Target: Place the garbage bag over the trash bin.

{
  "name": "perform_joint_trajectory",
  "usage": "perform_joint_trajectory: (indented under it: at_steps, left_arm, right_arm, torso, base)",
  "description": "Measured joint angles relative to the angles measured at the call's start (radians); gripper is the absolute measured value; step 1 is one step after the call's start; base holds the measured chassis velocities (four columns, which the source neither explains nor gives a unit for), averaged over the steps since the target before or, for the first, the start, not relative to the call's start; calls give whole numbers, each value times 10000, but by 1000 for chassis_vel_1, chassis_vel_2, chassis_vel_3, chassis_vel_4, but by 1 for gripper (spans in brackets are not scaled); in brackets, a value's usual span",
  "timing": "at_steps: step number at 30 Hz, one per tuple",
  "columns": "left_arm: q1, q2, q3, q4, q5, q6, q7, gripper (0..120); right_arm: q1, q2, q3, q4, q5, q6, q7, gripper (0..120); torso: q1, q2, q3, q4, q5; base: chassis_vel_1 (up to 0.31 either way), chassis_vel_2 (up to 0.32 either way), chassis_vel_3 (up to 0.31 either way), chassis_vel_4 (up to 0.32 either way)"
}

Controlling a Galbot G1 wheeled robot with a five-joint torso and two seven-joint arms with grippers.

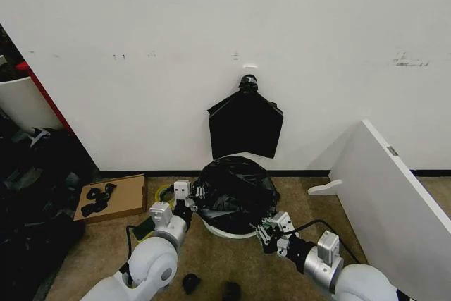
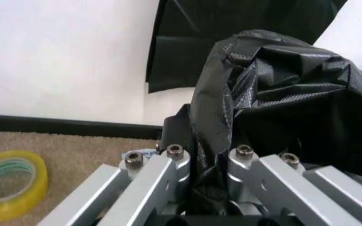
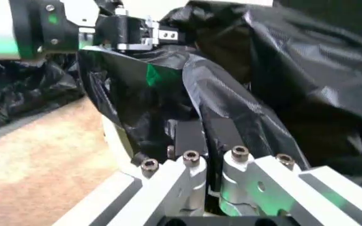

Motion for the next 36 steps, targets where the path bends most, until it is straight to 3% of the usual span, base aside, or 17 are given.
perform_joint_trajectory:
  at_steps: [14, 36]
  left_arm:
    - [-393, -147, -437, -68, -1516, 674, -833, 4]
    - [-600, 50, -704, -743, -4005, 1493, -1984, 4]
  right_arm:
    - [-476, -187, -112, -522, -2837, 2438, -1543, 0]
    - [234, 565, -1023, -2552, -4943, 3027, -1750, 0]
  torso:
    - [-1, -2, 0, -1, 0]
    - [-1, -2, 0, 1, 0]
  base:
    - [0, 0, 0, 0]
    - [0, 0, 0, 0]
